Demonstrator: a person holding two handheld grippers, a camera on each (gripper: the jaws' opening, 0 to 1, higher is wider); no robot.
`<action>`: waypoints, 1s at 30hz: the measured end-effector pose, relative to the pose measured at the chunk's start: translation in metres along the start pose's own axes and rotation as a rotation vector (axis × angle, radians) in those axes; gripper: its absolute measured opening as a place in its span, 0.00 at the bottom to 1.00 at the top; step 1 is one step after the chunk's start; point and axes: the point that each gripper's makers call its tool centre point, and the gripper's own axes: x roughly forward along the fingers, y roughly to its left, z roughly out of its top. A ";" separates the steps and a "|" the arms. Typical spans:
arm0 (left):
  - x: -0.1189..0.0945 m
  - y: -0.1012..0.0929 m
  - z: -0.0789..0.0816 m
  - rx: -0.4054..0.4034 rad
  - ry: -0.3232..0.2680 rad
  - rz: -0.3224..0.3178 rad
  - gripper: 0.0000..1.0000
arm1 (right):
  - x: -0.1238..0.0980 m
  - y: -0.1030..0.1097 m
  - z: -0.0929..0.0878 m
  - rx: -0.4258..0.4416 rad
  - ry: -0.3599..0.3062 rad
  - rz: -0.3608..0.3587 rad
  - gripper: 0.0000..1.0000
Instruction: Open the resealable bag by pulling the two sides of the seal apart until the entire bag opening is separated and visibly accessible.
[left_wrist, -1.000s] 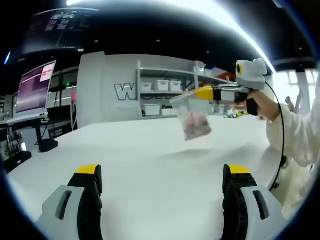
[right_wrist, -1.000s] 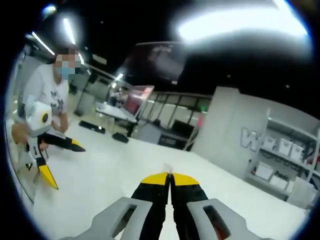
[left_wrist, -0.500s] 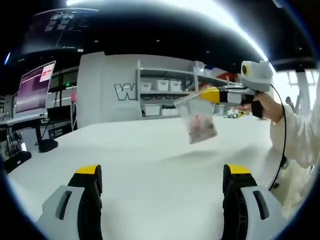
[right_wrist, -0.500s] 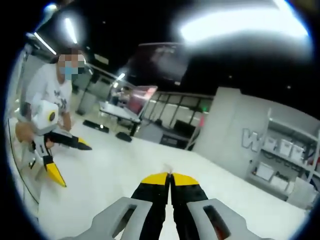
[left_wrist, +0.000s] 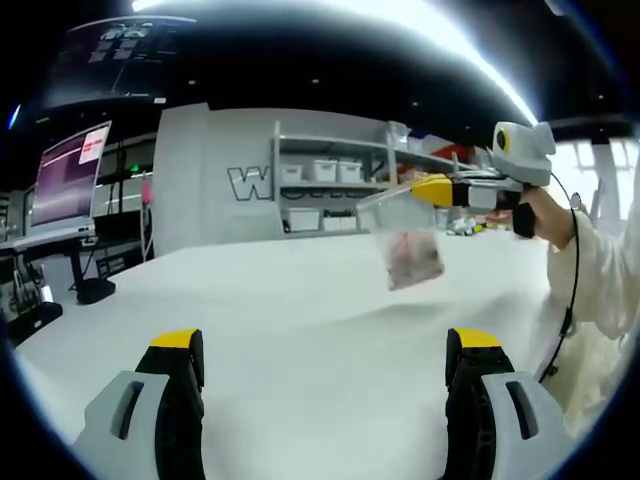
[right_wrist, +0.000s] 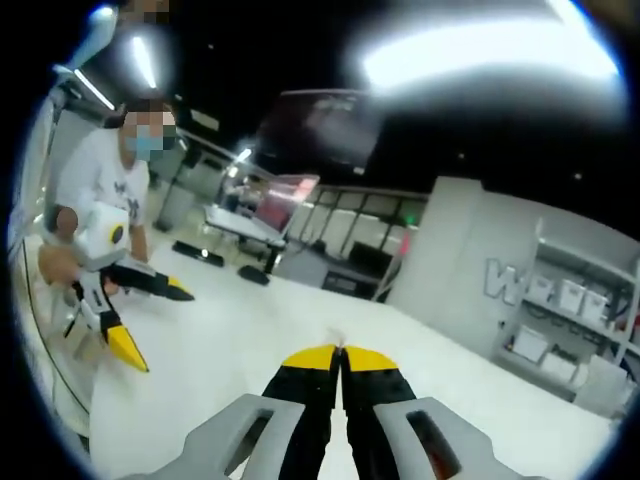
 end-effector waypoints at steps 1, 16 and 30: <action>0.000 0.000 0.000 0.000 -0.001 0.000 1.00 | -0.001 0.001 0.000 0.001 0.001 0.001 0.00; -0.001 -0.002 -0.001 -0.001 0.001 -0.001 1.00 | -0.017 0.021 -0.007 0.001 0.010 0.028 0.00; -0.002 -0.001 -0.002 -0.006 -0.001 0.003 1.00 | -0.032 0.056 -0.009 0.039 0.003 0.099 0.00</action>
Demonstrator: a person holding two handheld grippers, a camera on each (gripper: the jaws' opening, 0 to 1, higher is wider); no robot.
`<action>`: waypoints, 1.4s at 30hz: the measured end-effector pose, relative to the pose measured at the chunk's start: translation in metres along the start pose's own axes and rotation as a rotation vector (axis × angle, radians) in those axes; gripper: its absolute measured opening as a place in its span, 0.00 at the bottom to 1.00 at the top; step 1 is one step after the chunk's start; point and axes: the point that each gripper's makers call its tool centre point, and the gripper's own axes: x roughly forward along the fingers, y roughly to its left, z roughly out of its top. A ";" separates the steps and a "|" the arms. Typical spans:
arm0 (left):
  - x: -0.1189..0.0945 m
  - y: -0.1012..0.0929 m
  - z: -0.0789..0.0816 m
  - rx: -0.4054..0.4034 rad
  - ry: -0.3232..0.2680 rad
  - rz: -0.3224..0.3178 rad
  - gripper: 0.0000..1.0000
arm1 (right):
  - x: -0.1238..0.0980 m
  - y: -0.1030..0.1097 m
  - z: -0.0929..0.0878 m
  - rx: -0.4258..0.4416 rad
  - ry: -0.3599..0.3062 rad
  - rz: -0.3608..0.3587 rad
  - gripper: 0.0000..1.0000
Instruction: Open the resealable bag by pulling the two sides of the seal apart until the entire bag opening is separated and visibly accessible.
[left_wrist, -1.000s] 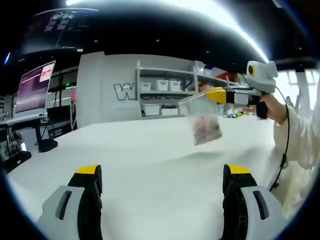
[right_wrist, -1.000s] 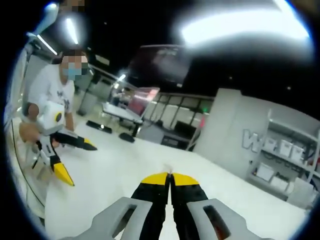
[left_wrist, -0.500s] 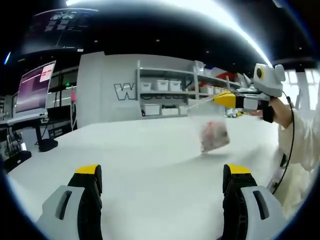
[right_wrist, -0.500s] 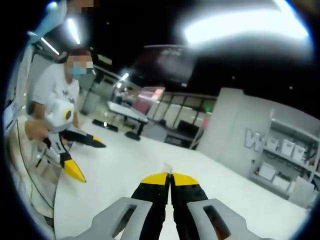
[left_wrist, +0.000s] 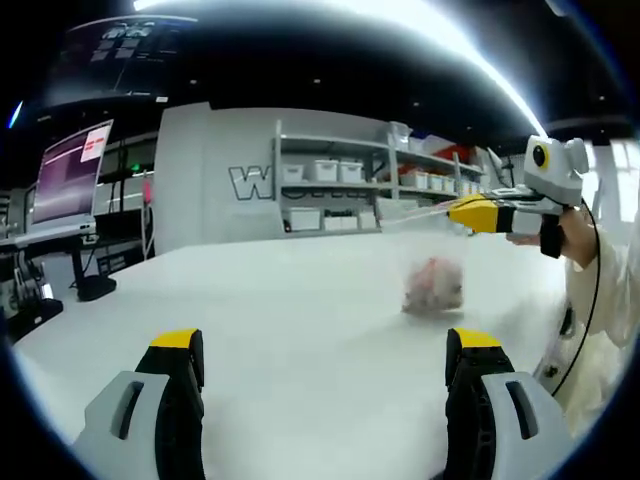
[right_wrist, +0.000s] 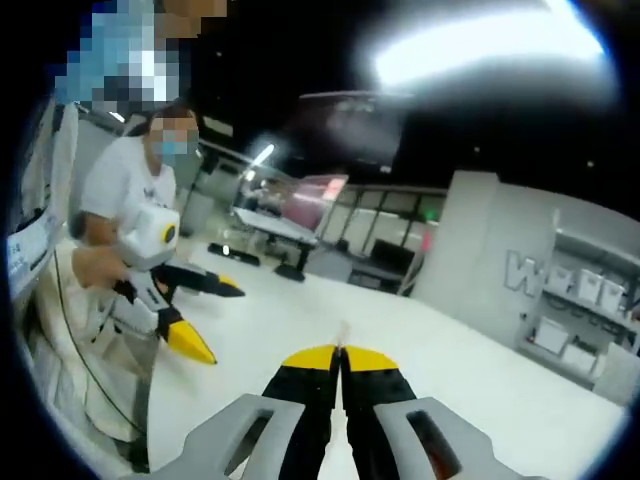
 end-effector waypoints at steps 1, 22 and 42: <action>0.000 0.000 0.000 0.001 -0.001 -0.002 1.00 | 0.000 0.003 0.000 0.000 0.001 0.005 0.00; -0.004 0.004 0.006 -0.063 -0.032 0.001 0.99 | -0.002 0.069 -0.025 0.049 0.060 0.149 0.00; -0.009 0.005 0.004 -0.057 -0.032 0.011 0.99 | -0.013 0.102 -0.052 0.119 0.128 0.213 0.00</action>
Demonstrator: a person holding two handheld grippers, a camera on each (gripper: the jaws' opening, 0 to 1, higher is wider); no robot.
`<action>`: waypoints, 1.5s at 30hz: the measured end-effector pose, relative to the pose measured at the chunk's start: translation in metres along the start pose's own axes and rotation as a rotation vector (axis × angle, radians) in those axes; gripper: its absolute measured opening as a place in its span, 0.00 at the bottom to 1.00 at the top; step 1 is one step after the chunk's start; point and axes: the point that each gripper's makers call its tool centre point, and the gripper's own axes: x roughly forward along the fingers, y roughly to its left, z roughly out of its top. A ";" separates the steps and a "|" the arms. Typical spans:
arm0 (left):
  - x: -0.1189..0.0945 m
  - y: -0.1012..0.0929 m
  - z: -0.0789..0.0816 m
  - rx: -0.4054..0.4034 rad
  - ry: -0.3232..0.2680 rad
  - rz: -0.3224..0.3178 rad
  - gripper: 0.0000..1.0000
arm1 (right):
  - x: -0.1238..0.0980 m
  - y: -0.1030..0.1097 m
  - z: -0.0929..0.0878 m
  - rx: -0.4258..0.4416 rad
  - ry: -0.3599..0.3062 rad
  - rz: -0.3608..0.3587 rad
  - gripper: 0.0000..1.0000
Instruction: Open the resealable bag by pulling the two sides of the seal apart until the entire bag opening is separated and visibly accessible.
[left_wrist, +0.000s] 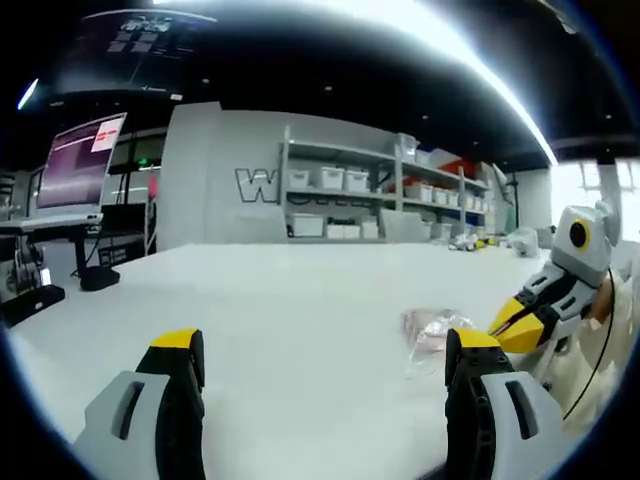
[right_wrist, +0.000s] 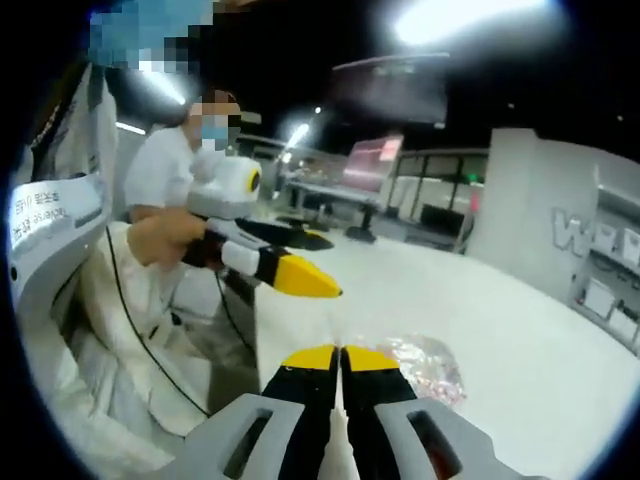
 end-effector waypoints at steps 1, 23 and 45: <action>0.000 0.000 0.000 0.003 0.001 0.001 0.99 | 0.000 0.000 -0.001 0.006 0.000 -0.002 0.00; -0.004 0.001 -0.001 0.016 -0.006 0.006 0.98 | -0.009 0.016 0.010 0.058 -0.034 0.001 0.10; -0.010 0.003 0.003 0.018 -0.030 -0.003 0.97 | 0.016 0.012 0.025 -0.083 0.077 0.028 0.10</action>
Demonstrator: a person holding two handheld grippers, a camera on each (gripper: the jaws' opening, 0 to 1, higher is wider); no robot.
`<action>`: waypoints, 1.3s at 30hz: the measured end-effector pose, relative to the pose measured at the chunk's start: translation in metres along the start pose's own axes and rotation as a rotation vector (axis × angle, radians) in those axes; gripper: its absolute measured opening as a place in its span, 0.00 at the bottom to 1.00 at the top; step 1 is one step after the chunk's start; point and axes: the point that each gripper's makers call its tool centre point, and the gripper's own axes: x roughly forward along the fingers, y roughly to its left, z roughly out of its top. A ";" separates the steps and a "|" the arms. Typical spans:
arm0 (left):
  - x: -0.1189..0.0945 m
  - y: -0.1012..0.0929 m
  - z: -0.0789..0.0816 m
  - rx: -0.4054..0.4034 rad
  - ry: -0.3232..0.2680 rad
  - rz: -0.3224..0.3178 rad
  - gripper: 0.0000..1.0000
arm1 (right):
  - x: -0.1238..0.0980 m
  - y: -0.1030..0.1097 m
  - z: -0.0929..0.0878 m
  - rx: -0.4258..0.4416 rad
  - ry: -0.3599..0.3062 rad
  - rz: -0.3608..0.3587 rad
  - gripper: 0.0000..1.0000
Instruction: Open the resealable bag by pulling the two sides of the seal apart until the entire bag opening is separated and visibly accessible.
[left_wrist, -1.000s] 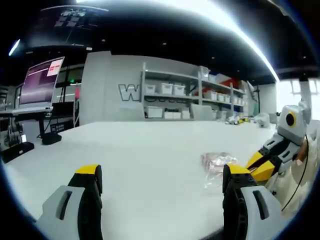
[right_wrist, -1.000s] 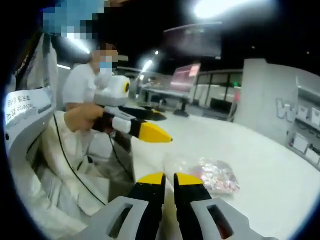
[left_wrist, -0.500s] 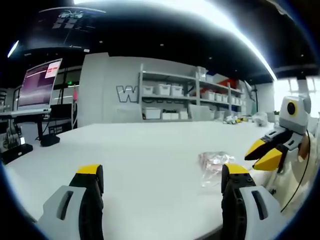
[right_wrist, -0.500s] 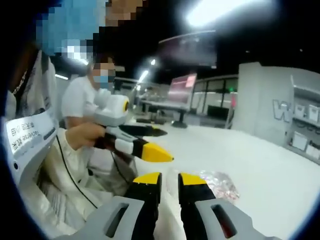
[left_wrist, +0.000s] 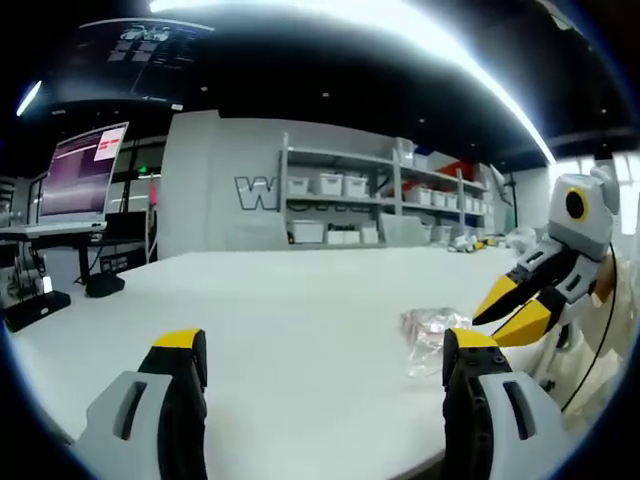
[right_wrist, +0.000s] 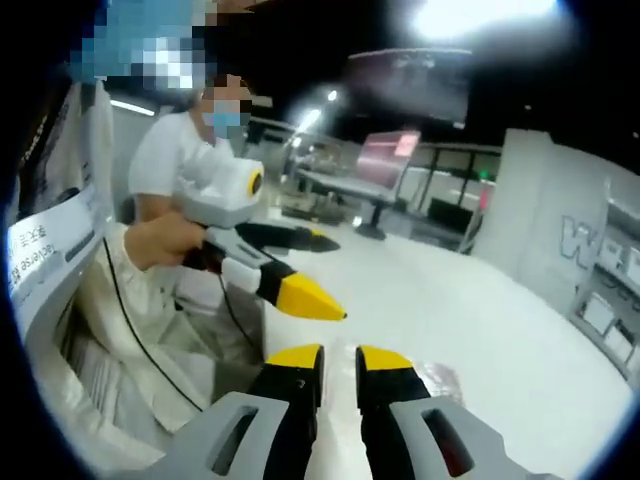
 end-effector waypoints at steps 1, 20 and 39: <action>0.000 0.000 0.000 0.002 -0.002 -0.001 0.96 | 0.001 -0.001 0.000 -0.001 0.002 0.002 0.10; -0.003 0.008 -0.002 -0.012 -0.010 0.011 0.96 | 0.008 0.000 -0.016 -0.012 0.077 0.013 0.07; -0.003 0.008 -0.006 -0.016 0.001 0.016 0.97 | 0.004 0.005 -0.020 -0.003 0.078 0.022 0.06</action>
